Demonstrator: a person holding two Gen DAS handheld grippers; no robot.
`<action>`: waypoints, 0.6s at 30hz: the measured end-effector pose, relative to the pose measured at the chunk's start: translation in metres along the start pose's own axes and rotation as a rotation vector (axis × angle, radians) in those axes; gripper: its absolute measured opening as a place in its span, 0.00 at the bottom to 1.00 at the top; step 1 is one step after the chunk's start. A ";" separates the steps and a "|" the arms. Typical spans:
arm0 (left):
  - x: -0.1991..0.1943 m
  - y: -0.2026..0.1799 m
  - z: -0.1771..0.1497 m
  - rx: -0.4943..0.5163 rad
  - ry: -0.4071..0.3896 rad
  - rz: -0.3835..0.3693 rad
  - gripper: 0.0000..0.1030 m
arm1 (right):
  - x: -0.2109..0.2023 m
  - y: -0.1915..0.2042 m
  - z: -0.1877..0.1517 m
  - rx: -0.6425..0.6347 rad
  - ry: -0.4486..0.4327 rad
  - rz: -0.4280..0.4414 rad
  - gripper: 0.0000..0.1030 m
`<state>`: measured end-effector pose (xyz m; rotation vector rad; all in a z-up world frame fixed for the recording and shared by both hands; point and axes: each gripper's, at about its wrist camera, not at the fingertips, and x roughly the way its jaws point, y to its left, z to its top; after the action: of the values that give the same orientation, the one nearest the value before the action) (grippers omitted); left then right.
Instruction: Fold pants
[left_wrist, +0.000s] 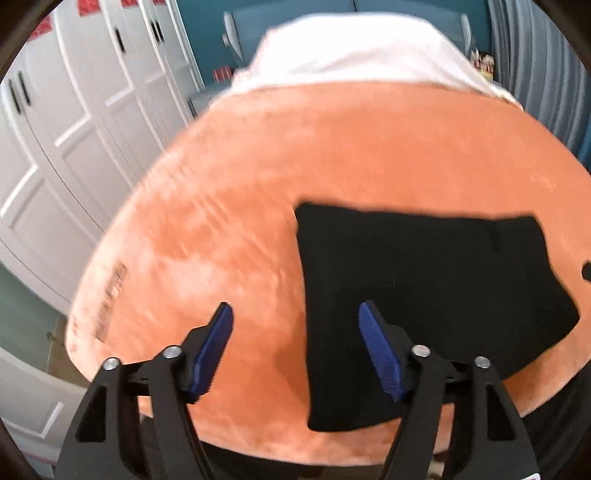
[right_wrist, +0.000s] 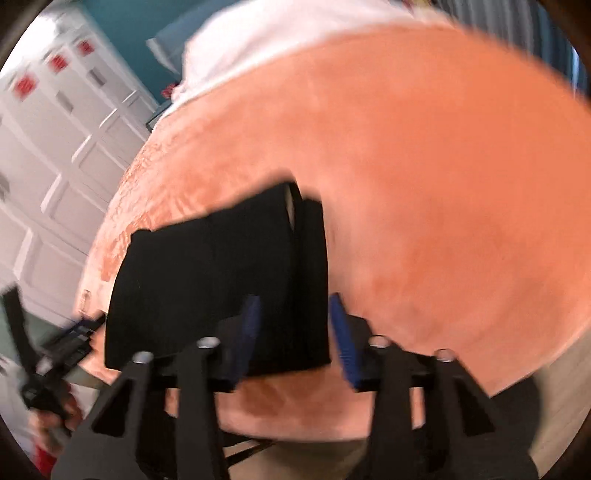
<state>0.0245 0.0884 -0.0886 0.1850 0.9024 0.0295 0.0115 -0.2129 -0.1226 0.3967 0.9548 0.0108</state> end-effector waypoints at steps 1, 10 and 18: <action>-0.002 0.003 0.001 -0.006 0.006 0.001 0.71 | -0.006 0.013 0.010 -0.052 -0.027 -0.003 0.12; 0.018 0.016 -0.016 -0.005 0.119 0.041 0.74 | 0.106 0.069 0.057 -0.274 0.091 -0.110 0.06; 0.041 0.038 -0.028 -0.053 0.194 0.055 0.74 | 0.093 0.058 0.071 -0.120 0.103 -0.029 0.02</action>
<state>0.0297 0.1345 -0.1312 0.1590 1.0882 0.1244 0.1319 -0.1648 -0.1408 0.2733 1.0555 0.0621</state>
